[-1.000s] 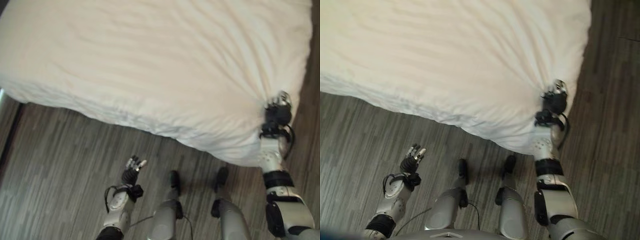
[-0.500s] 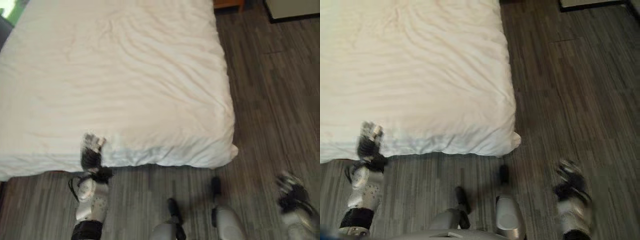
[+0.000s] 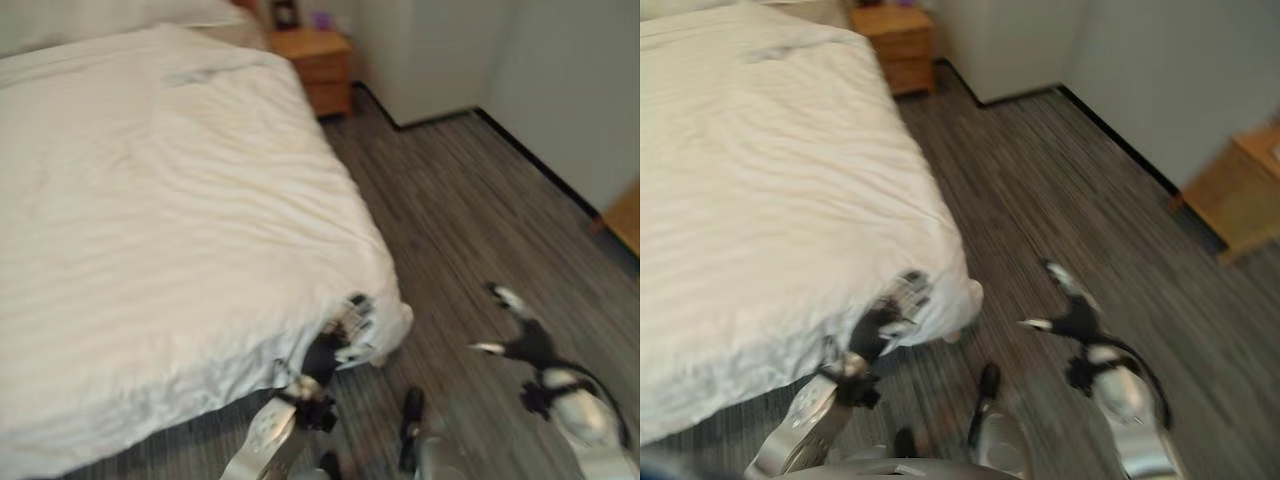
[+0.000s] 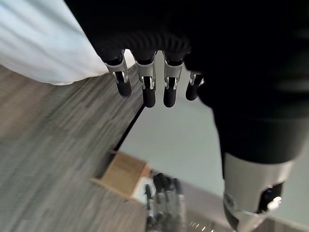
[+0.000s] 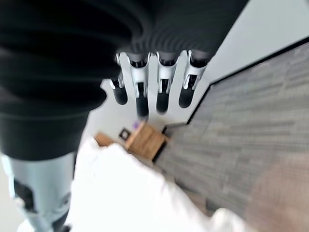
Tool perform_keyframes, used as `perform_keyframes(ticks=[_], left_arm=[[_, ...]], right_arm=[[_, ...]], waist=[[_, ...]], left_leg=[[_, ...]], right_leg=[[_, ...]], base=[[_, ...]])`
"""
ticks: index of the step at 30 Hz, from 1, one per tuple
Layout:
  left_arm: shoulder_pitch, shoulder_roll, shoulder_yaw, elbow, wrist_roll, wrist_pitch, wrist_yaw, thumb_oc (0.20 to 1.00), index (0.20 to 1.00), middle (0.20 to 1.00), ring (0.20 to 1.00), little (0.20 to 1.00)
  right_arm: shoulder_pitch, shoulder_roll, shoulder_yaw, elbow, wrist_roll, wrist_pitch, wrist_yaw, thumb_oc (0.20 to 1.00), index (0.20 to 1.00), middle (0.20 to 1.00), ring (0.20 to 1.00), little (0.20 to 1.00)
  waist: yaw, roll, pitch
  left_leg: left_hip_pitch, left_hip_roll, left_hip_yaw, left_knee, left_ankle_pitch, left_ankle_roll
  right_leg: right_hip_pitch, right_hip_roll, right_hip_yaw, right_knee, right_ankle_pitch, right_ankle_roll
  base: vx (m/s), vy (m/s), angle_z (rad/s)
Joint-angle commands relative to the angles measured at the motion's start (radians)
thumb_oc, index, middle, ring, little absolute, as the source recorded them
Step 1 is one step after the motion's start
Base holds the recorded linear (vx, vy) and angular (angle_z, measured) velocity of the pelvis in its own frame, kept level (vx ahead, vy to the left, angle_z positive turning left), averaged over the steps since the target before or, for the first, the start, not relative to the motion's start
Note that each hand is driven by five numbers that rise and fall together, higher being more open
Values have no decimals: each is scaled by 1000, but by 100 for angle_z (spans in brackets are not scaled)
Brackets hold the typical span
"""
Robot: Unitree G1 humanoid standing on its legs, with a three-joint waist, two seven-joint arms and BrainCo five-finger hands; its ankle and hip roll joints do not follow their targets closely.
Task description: Making the bed.
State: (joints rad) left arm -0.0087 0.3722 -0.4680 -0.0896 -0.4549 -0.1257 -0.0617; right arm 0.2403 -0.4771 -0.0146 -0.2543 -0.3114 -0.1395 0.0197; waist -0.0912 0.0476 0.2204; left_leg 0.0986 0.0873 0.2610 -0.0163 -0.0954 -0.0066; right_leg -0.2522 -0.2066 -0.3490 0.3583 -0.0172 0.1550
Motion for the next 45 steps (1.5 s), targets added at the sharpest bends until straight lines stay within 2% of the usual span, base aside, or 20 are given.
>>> perform_keyframes(ticks=[1, 6, 10, 12, 16, 17, 18, 19, 25, 27, 29, 30, 31, 33, 34, 36, 37, 41, 44, 45], left_arm=[[-78, -49, 34, 99, 85, -46, 45, 1000, 1000, 1000, 1000, 1000], [-125, -77, -8, 148, 89, -44, 68, 1000, 1000, 1000, 1000, 1000], [-158, -90, 2, 138, 69, -66, 136, 1000, 1000, 1000, 1000, 1000], [-149, -97, 6, 130, 73, -80, 173, 1000, 1000, 1000, 1000, 1000], [-132, -105, 9, 119, 38, -100, 195, 1000, 1000, 1000, 1000, 1000], [-136, -117, 15, 140, 47, -105, 210, 1000, 1000, 1000, 1000, 1000], [-135, -118, 15, 140, 48, -105, 210, 1000, 1000, 1000, 1000, 1000], [-125, -130, 15, 154, 50, -105, 213, 1000, 1000, 1000, 1000, 1000], [-118, -145, 9, 174, 41, -96, 221, 1000, 1000, 1000, 1000, 1000], [-100, -132, 8, 165, 52, -93, 225, 1000, 1000, 1000, 1000, 1000], [-83, -98, 9, 140, 66, -79, 218, 1000, 1000, 1000, 1000, 1000], [-83, -98, 10, 139, 66, -79, 218, 1000, 1000, 1000, 1000, 1000], [-82, -85, 19, 131, 81, -73, 221, 1000, 1000, 1000, 1000, 1000], [-79, -61, 42, 124, 110, -72, 229, 1000, 1000, 1000, 1000, 1000], [-83, -56, 65, 119, 119, -76, 242, 1000, 1000, 1000, 1000, 1000], [-95, -52, 74, 121, 124, -77, 250, 1000, 1000, 1000, 1000, 1000], [-101, -50, 93, 141, 131, -77, 253, 1000, 1000, 1000, 1000, 1000], [-98, -46, 155, 149, 135, -94, 269, 1000, 1000, 1000, 1000, 1000], [-24, -38, 210, 162, 129, -88, 250, 1000, 1000, 1000, 1000, 1000], [12, -49, 229, 168, 121, -87, 250, 1000, 1000, 1000, 1000, 1000]], right_arm=[[-38, -65, -17, 19, -80, -9, -112, 1000, 1000, 1000, 1000, 1000], [-68, -74, 26, 34, -67, -3, -141, 1000, 1000, 1000, 1000, 1000], [-67, -100, 29, 14, 3, -13, -168, 1000, 1000, 1000, 1000, 1000], [-74, -115, 44, 14, 18, -10, -168, 1000, 1000, 1000, 1000, 1000], [-80, -138, 62, -1, 9, -11, -172, 1000, 1000, 1000, 1000, 1000], [-100, -125, 76, 10, 36, -15, -181, 1000, 1000, 1000, 1000, 1000], [-101, -126, 78, 12, 36, -16, -182, 1000, 1000, 1000, 1000, 1000], [-117, -109, 91, 35, 51, -11, -191, 1000, 1000, 1000, 1000, 1000], [-118, -63, 80, 35, 104, -3, -202, 1000, 1000, 1000, 1000, 1000], [-104, -43, 87, 32, 104, -6, -198, 1000, 1000, 1000, 1000, 1000], [-102, -31, 99, 39, 83, 4, -188, 1000, 1000, 1000, 1000, 1000], [-102, -31, 99, 39, 83, 4, -188, 1000, 1000, 1000, 1000, 1000], [-114, -29, 105, 39, 80, 7, -179, 1000, 1000, 1000, 1000, 1000], [-109, -28, 99, 30, 81, 2, -170, 1000, 1000, 1000, 1000, 1000], [-100, -33, 83, 15, 75, 0, -172, 1000, 1000, 1000, 1000, 1000], [-98, -36, 75, 9, 71, -1, -177, 1000, 1000, 1000, 1000, 1000], [-111, -35, 91, 85, 78, 8, -177, 1000, 1000, 1000, 1000, 1000], [-116, -47, 108, 101, 26, 10, -198, 1000, 1000, 1000, 1000, 1000], [-155, -54, 132, 95, -6, 49, -143, 1000, 1000, 1000, 1000, 1000], [-159, -54, 138, 73, -1, 48, -137, 1000, 1000, 1000, 1000, 1000]], waist=[[5, -14, -35], [-2, -25, -43], [41, -59, 16], [86, -78, 50], [131, -80, 66], [140, -49, 43], [142, -55, 44], [160, -28, 24], [156, -25, -23], [165, -51, -40], [165, -71, -37], [166, -70, -38], [152, -59, -24], [127, -29, -10], [94, -11, 10], [72, -10, 16], [48, -27, 17], [18, -56, 6], [27, -67, -16], [34, -58, -13]], left_leg=[[32, -8, -22, -69, 42, -28], [80, 14, 59, 31, -7, -42], [-124, 92, -62, 651, 182, -102], [-257, 3, -151, 787, 136, -85], [-367, -45, -181, 711, 120, -84], [-356, -11, -134, 414, 108, -67], [-344, -18, -127, 396, 114, -65], [-355, -5, -79, 164, 191, -79], [-294, -2, 52, -38, 267, -51], [-261, -57, 20, -40, 260, -19], [-172, -112, -10, -56, 202, 29], [-173, -110, -9, -57, 202, 29], [-136, -113, -36, -63, 187, 44], [-83, -103, -94, -71, 149, 58], [-35, -98, -164, -71, 119, 55], [-18, -97, -213, -71, 109, 48], [39, -113, -297, -71, 62, 28], [113, -109, -424, -71, -16, -8], [168, -109, -468, -30, -46, -9], [156, -106, -455, 86, -24, -42]], right_leg=[[202, 28, -13, -235, 20, 13], [225, 72, -6, -285, -2, -12], [342, 147, 97, -395, -29, -112], [380, 134, 163, -424, -31, -118], [414, 125, 243, -442, -49, -98], [436, 137, 250, -446, -86, -75], [439, 130, 253, -446, -88, -73], [480, 154, 249, -446, -126, -60], [582, 133, 192, -446, -156, -10], [570, 85, 177, -342, -90, 22], [476, 32, 187, -26, 116, 107], [474, 33, 189, -26, 117, 107], [419, 30, 202, 110, 207, 107], [308, 49, 239, 274, 190, 87], [179, 87, 245, 297, 96, 48], [138, 115, 247, 234, 73, 28], [91, 131, 271, 13, 25, 12], [60, 133, 298, -358, 112, 37], [102, 110, 299, -372, 140, 21], [148, 118, 292, -371, 132, 7]], base=[[90, -111, -77], [154, -160, -153], [233, -329, -106], [93, -74, -114], [236, 24, -130], [361, 90, -84], [682, 166, -83], [350, 77, -44], [459, 100, 2], [485, 123, 36], [410, 178, 23], [419, 195, 41], [356, 137, 74], [593, 161, 95], [638, 17, 131], [521, -101, 197], [414, -110, 232], [597, -196, 226], [458, -193, 161], [453, -188, 144]])
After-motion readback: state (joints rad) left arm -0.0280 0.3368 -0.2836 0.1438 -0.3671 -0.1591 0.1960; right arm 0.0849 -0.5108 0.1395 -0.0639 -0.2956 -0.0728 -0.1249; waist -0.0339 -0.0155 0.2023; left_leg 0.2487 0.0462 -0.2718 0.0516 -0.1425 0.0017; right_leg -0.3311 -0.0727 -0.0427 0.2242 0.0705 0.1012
